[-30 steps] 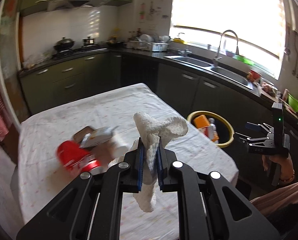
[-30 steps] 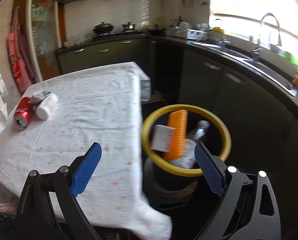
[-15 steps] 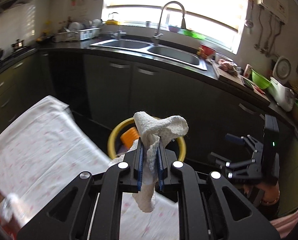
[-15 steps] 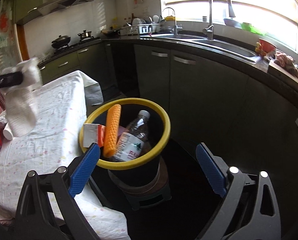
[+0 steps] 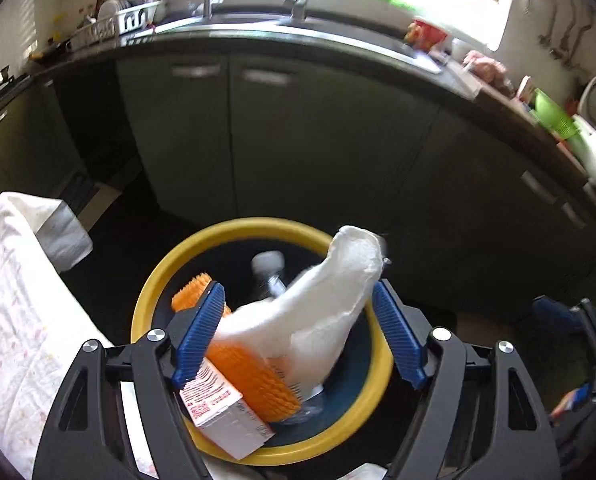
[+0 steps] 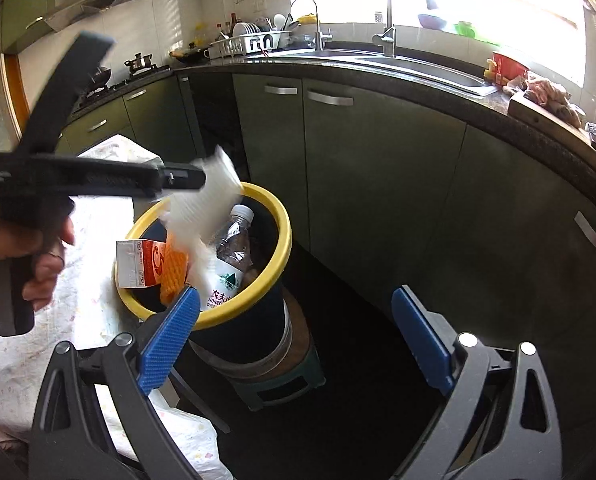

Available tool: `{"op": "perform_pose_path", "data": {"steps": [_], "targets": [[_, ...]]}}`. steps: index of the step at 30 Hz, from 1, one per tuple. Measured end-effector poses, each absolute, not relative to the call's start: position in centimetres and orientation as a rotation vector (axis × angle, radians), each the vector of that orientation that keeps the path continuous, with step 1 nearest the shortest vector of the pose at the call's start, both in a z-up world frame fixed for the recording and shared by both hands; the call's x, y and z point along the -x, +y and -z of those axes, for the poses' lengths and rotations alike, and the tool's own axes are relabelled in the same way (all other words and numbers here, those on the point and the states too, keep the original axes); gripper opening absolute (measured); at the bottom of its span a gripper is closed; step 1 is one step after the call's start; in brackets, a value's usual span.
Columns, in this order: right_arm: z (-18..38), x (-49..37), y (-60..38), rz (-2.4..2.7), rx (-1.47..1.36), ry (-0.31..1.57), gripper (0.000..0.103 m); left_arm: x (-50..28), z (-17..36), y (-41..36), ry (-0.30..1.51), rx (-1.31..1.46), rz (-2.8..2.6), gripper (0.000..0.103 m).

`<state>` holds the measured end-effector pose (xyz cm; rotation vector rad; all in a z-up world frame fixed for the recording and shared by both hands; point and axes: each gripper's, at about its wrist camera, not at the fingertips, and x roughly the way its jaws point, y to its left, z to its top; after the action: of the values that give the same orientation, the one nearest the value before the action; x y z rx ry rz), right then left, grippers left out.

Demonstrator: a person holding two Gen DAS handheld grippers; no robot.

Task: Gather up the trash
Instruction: 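Open the left gripper over the bin and move it back to the table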

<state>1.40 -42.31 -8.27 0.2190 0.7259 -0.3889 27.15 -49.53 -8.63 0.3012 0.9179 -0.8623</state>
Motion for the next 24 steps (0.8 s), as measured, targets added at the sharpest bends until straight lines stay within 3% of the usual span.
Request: {"op": "perform_pose_path", "data": {"steps": [7, 13, 18, 24], "targets": [[8.3, -2.1, -41.2, 0.365, -0.211, 0.726, 0.092, -26.3, 5.2, -45.7, 0.838, -0.219, 0.830, 0.083], [7.8, -2.1, -40.0, 0.338, -0.199, 0.718, 0.092, -22.5, -0.8, -38.0, 0.672, -0.126, 0.764, 0.098], [7.1, -2.7, -38.1, 0.271, -0.186, 0.699, 0.092, -17.9, -3.4, -27.8, 0.572, -0.078, 0.600, 0.098], [6.7, -5.8, -32.0, 0.090, -0.115, 0.703, 0.093, -13.2, -2.6, -15.0, 0.594, -0.027, 0.336, 0.098]]}}
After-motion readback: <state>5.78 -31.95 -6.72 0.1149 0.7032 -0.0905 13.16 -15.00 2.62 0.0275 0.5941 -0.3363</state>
